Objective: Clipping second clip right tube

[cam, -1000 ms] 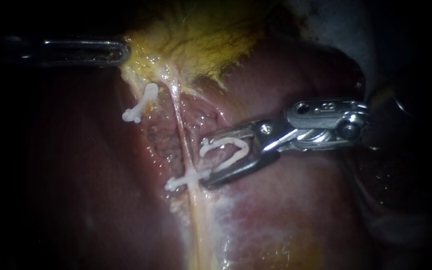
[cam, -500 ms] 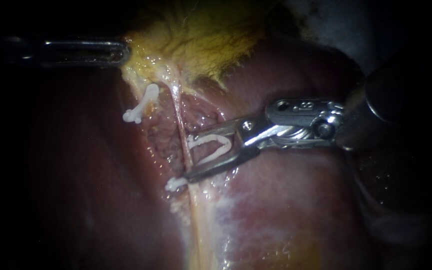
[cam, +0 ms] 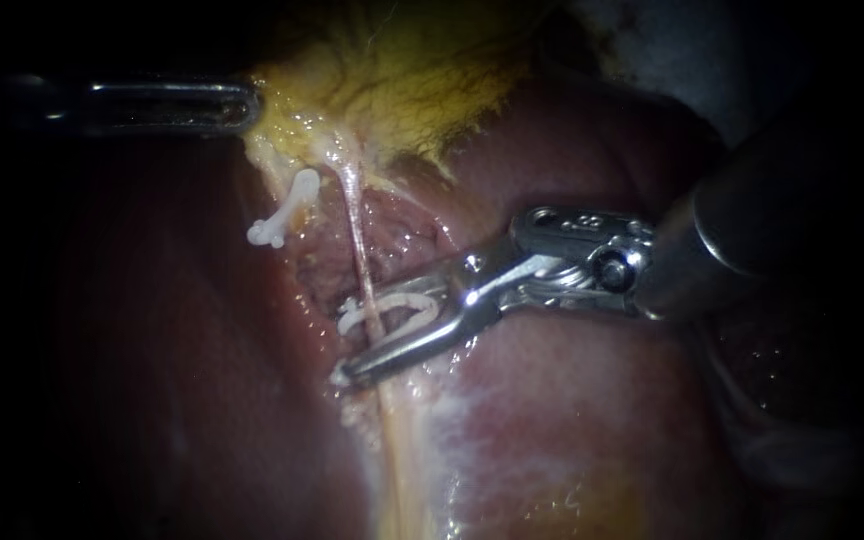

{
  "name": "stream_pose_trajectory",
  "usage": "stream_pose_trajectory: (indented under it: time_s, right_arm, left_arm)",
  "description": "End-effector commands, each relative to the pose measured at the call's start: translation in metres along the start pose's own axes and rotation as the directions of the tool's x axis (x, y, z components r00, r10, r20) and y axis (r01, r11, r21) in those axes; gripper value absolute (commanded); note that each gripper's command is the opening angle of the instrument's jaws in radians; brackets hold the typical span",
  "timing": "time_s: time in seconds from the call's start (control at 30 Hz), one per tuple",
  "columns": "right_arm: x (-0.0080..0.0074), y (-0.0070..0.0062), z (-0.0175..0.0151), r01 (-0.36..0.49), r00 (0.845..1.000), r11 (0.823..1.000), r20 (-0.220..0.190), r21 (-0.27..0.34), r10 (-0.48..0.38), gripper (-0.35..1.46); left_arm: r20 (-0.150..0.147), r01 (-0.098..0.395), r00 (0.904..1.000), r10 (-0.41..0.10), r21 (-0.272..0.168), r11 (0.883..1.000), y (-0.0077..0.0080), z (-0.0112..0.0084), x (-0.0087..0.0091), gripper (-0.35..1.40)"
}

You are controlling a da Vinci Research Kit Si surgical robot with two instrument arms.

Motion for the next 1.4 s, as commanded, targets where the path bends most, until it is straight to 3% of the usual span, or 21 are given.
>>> stream_pose_trajectory:
  time_s: [0.03,0.33,0.63,0.8,1.27,1.4]
  right_arm:
    - [0.0000,-0.0001,0.0000,-0.008,1.000,1.000,-0.013,0.016,0.009,0.48]
    - [-0.0004,-0.0006,0.0011,-0.074,0.995,0.994,-0.061,0.078,0.079,0.45]
    - [-0.0017,-0.0005,0.0025,-0.097,0.994,0.986,-0.038,0.138,0.103,0.34]
    - [-0.0012,-0.0006,0.0025,-0.108,0.993,0.980,-0.034,0.170,0.115,0.19]
    - [-0.0008,-0.0003,0.0024,-0.121,0.991,0.978,-0.037,0.170,0.129,-0.35]
    - [-0.0007,0.0000,0.0023,-0.184,0.980,0.966,-0.035,0.182,0.194,-0.35]
  left_arm:
    - [0.000,0.000,1.0000,0.000,0.000,1.000,0.0000,0.0000,0.0000,-0.35]
    - [0.000,0.000,1.0000,0.000,0.001,1.000,-0.0001,0.0002,0.0000,-0.35]
    - [0.000,0.000,1.0000,0.000,0.001,1.000,-0.0001,0.0002,0.0001,-0.35]
    - [0.000,0.000,1.0000,0.000,0.001,1.000,-0.0002,0.0002,0.0001,-0.35]
    - [0.000,0.000,1.0000,0.000,0.000,1.000,-0.0002,0.0003,0.0001,-0.35]
    - [0.000,0.000,1.0000,0.000,0.000,1.000,-0.0002,0.0003,0.0001,-0.35]
